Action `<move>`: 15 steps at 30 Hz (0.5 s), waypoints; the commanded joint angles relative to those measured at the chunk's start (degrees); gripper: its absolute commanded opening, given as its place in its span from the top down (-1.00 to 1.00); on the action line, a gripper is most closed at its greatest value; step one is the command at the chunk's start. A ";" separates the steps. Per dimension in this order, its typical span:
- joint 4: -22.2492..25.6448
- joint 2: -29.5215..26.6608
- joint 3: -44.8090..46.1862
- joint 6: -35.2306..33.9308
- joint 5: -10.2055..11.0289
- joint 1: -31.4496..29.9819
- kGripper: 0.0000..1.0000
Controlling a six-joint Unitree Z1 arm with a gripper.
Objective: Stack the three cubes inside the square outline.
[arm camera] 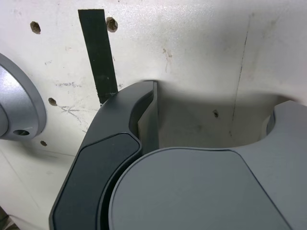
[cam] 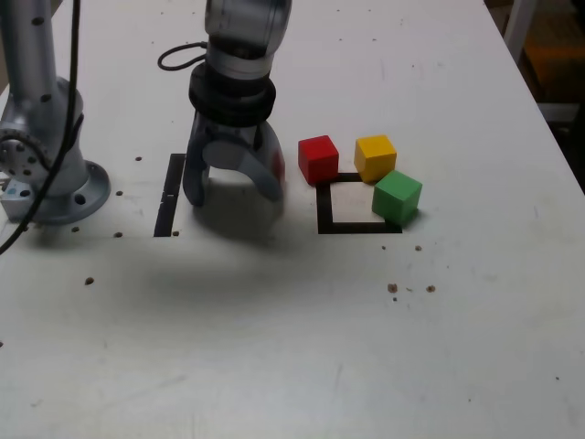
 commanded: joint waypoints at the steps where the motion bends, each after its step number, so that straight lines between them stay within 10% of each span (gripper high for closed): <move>1: -0.18 -0.26 0.43 -0.03 0.16 0.24 -0.69; 15: 0.25 -3.93 4.27 -0.15 0.54 2.07 -0.69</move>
